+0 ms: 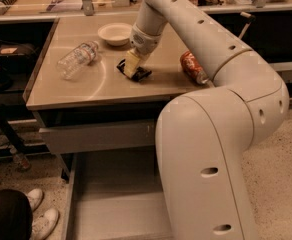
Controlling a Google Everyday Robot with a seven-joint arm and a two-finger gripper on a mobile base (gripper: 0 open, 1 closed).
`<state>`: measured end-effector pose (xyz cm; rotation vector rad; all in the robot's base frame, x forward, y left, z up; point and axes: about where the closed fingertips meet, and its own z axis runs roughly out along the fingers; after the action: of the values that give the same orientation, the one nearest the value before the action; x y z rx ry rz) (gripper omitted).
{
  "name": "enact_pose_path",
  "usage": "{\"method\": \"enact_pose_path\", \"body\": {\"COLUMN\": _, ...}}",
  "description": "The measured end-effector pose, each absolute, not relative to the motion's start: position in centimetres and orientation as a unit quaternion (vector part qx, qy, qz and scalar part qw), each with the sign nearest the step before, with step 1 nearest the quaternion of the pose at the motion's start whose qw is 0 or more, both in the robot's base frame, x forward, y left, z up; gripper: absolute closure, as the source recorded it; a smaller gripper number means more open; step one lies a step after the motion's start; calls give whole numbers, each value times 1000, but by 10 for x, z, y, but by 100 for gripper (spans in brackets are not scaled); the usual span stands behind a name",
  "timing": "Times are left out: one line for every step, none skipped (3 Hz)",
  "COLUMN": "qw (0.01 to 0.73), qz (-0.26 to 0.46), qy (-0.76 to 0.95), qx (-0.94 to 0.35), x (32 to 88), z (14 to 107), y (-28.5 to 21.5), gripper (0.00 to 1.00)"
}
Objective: Place rxbar chocolate into middle drawer
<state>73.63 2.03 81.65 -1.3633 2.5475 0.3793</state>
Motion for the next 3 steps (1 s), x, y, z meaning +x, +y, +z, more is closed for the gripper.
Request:
{"method": "enact_pose_path", "body": {"qw": 114, "qz": 129, "qy": 869, "qx": -465, "x": 736, "z": 818, "y": 20, "gripper": 100}}
{"method": "enact_pose_path", "body": {"qw": 145, "qz": 127, "qy": 879, "qx": -435, "x": 724, "z": 842, "y": -2, "gripper": 100}}
{"method": "enact_pose_path", "body": {"qw": 134, "qz": 137, "qy": 882, "qx": -431, "x": 670, "z": 828, "y": -15, "gripper": 100}}
